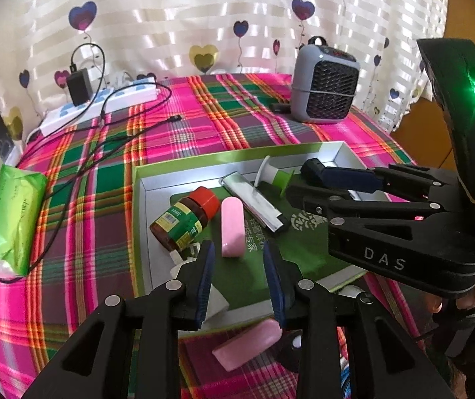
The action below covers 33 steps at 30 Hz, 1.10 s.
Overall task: Organize rigid objects
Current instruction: 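Open both tools to release the pink clip and the roller onto the green card, then withdraw both open tools from the box back over the tablecloth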
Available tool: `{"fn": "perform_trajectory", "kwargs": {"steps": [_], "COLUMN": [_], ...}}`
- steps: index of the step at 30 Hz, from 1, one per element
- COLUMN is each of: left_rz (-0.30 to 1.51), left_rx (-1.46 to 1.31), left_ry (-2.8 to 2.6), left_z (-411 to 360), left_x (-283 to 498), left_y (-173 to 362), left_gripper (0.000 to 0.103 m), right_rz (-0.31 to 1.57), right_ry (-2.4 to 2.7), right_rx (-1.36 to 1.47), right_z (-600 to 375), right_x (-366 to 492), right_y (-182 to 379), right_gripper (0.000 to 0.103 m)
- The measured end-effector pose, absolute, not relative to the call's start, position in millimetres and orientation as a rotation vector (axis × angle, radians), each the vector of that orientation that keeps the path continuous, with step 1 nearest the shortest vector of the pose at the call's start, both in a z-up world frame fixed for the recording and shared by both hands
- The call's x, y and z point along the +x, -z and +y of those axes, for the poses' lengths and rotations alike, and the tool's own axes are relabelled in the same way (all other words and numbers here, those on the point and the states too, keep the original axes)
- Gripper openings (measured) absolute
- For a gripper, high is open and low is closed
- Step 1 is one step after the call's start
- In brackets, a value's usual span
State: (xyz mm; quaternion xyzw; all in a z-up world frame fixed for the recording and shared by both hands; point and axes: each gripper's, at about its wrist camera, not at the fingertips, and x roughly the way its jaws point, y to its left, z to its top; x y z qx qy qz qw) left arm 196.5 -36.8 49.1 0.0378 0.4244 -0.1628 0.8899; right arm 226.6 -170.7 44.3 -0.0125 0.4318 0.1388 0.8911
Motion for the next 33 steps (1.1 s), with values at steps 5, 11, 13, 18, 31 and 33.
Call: {"fn": "perform_trajectory", "kwargs": {"steps": [5, 11, 13, 18, 31, 33], "left_rz": [0.862, 0.849, 0.845, 0.844, 0.832, 0.835], "left_rx": [0.067, 0.056, 0.046, 0.037, -0.004, -0.008], "left_ry": [0.335, 0.336, 0.339, 0.34, 0.314, 0.309], "left_z": [-31.5, -24.6, -22.2, -16.9, 5.0, 7.6], "left_x": [182.2, 162.6, 155.5, 139.2, 107.6, 104.8], "left_y": [-55.2, -57.0, -57.0, -55.1, -51.9, -49.9], "left_gripper": [0.03, 0.03, 0.03, 0.03, 0.03, 0.03], "right_rz": [0.878, 0.855, 0.849, 0.842, 0.838, 0.831], "right_ry": [-0.287, -0.302, -0.31, -0.354, -0.415, -0.432], "right_rx": [-0.009, -0.001, -0.01, -0.036, -0.064, -0.075], "right_z": [-175.9, -180.4, -180.0, -179.4, -172.2, -167.7], "right_x": [208.8, 184.0, 176.9, 151.5, 105.3, 98.9], "right_y": [-51.0, -56.9, -57.2, -52.3, -35.6, -35.3], "right_gripper": [0.045, 0.045, 0.045, 0.045, 0.045, 0.045]}}
